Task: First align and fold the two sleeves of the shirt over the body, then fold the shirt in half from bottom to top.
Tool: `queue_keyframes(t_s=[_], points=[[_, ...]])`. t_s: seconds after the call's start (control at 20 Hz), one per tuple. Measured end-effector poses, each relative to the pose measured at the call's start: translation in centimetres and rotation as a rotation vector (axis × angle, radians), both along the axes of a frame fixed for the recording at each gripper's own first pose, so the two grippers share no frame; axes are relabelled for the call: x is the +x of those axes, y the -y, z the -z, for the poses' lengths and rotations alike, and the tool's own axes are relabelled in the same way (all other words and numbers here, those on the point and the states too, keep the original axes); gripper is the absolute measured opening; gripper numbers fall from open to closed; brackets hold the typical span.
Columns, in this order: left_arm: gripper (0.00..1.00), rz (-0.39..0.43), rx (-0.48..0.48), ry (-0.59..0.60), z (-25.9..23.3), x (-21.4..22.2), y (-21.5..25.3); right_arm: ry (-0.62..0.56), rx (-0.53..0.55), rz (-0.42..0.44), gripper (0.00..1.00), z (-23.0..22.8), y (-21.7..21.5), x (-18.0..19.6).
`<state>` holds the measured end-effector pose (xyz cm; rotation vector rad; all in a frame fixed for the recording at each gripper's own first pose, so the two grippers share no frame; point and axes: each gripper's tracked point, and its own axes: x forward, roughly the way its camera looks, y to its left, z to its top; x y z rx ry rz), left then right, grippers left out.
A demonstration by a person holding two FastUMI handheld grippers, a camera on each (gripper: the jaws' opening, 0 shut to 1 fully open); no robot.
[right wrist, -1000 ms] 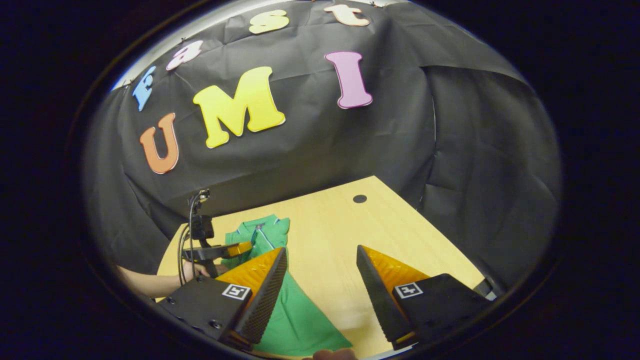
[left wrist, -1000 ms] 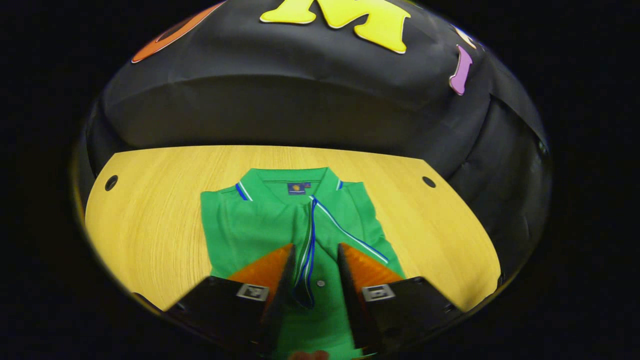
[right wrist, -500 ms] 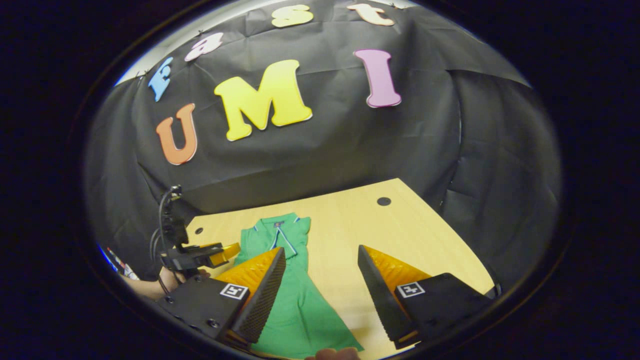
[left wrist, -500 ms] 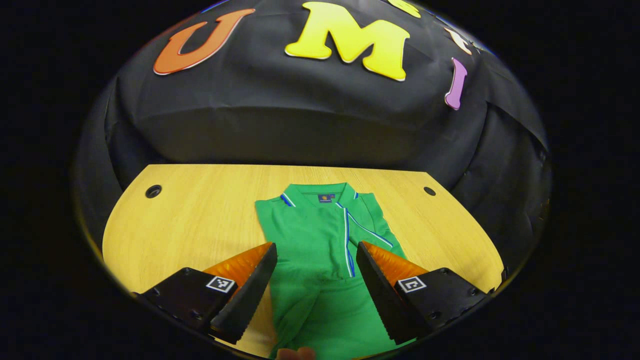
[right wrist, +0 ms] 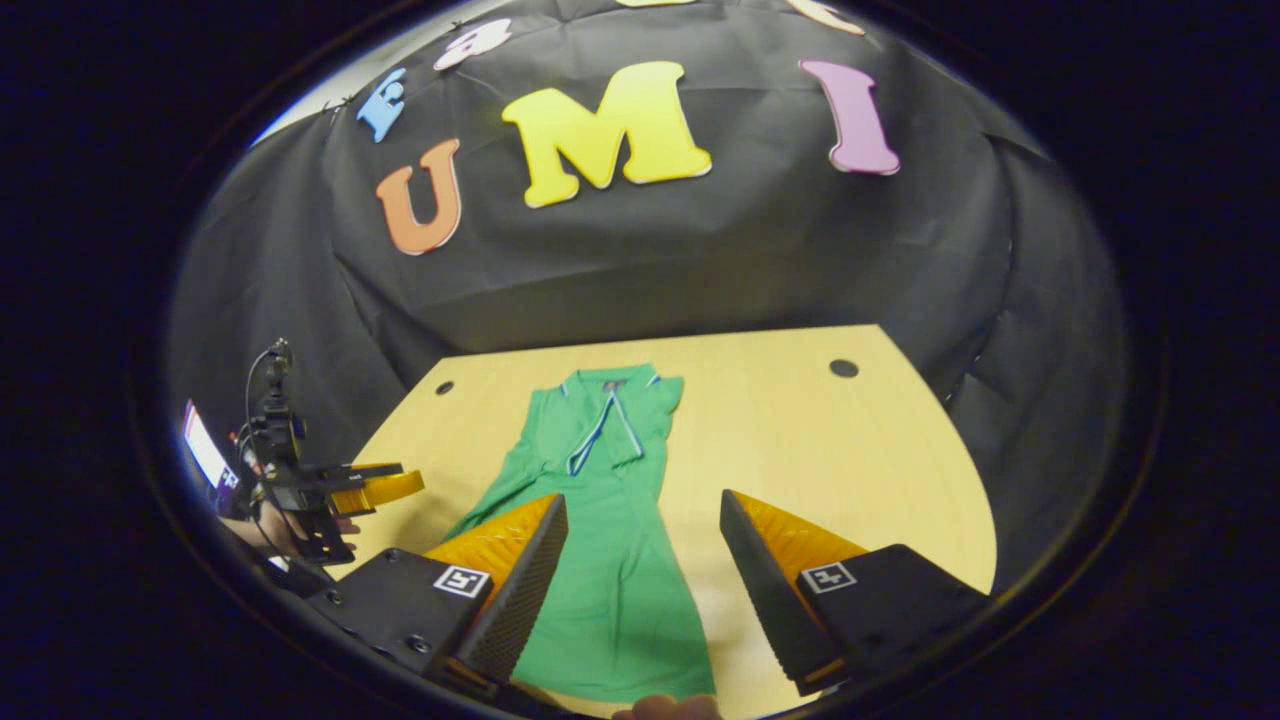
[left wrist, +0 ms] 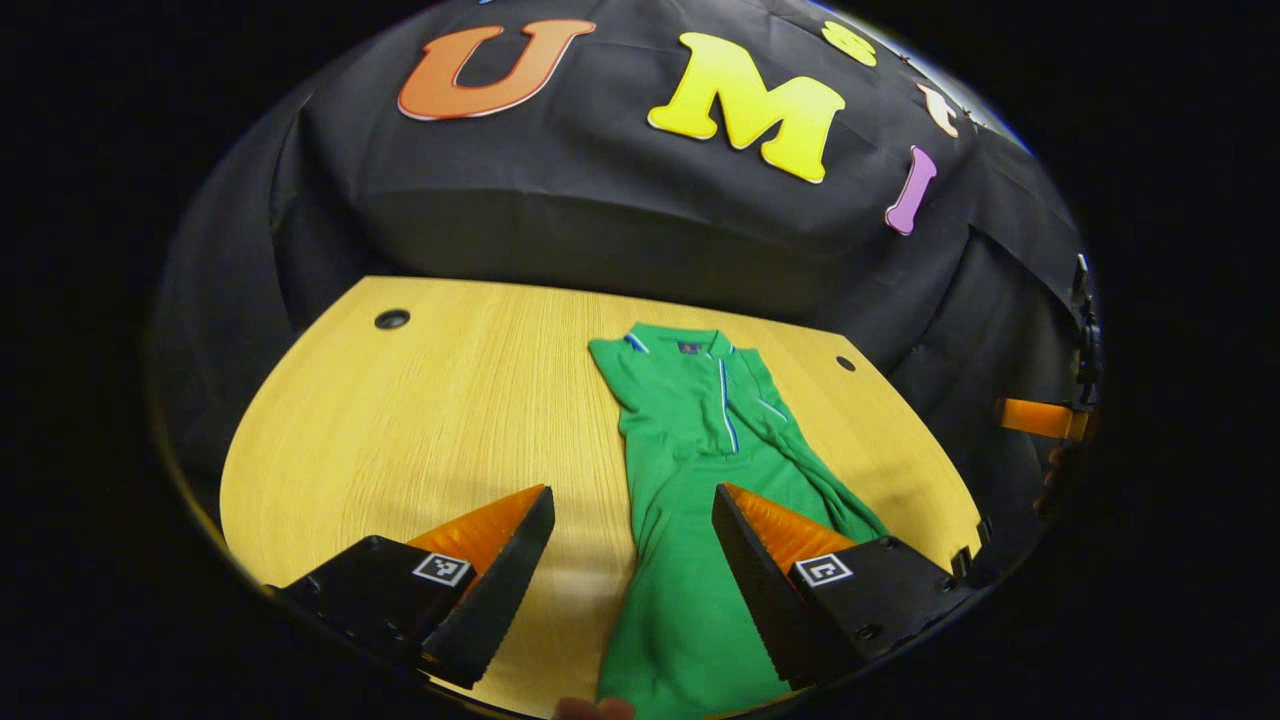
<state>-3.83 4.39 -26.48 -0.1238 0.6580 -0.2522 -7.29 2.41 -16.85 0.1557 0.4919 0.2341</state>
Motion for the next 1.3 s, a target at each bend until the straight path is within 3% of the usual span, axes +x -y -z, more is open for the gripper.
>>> queue_keyframes(t_s=[0.15, 0.25, 0.45, 0.5, 0.55, 0.7, 0.75, 0.8, 0.85, 0.9, 0.95, 1.0, 1.05, 1.1, 1.3], points=[[1.00, 0.027, -0.035, -0.073, 1.6, -3.7, -1.2, -0.119, 0.044, -0.005, 0.97, 3.7, 1.9, -0.4], [1.00, 0.067, -0.106, -0.165, 2.7, -6.7, -1.0, -0.218, 0.082, -0.028, 0.98, 6.6, 2.9, -1.6], [0.99, 0.132, -0.291, -0.430, 5.6, -13.9, -1.2, -0.575, 0.286, -0.116, 0.98, 13.2, 4.2, -7.2], [0.99, 0.133, -0.339, -0.492, 6.3, -15.4, -1.3, -0.650, 0.336, -0.112, 0.92, 14.7, 4.4, -7.8], [0.98, 0.134, -0.382, -0.545, 6.9, -16.8, -1.4, -0.702, 0.365, -0.095, 0.98, 15.9, 5.0, -8.2], [0.98, 0.144, -0.455, -0.615, 7.4, -18.6, -1.2, -0.784, 0.407, -0.065, 0.98, 18.5, 6.6, -9.6], [1.00, 0.141, -0.478, -0.623, 7.1, -17.9, -0.6, -0.804, 0.412, -0.063, 0.92, 19.1, 7.2, -10.0], [0.96, 0.137, -0.497, -0.634, 6.9, -17.4, -0.4, -0.828, 0.411, -0.059, 0.98, 19.6, 7.6, -10.7], [0.96, 0.140, -0.513, -0.642, 6.6, -17.1, 0.3, -0.848, 0.408, -0.059, 0.92, 20.2, 8.1, -11.2], [0.96, 0.147, -0.525, -0.654, 6.6, -16.9, 0.9, -0.866, 0.429, -0.072, 0.92, 20.2, 8.1, -11.6], [0.95, 0.157, -0.541, -0.675, 6.7, -17.1, 1.6, -0.877, 0.456, -0.084, 0.97, 20.1, 7.7, -11.8], [0.95, 0.170, -0.553, -0.694, 6.9, -17.3, 2.3, -0.883, 0.477, -0.087, 0.92, 19.9, 7.3, -11.7], [0.94, 0.185, -0.565, -0.713, 7.1, -17.8, 3.0, -0.891, 0.495, -0.090, 0.95, 19.9, 6.5, -11.5], [0.94, 0.195, -0.580, -0.724, 7.1, -18.2, 3.4, -0.896, 0.512, -0.092, 0.92, 19.9, 5.9, -11.3], [0.91, 0.224, -0.617, -0.746, 6.9, -18.2, 5.4, -0.909, 0.582, -0.103, 0.95, 19.8, 3.2, -10.9]])
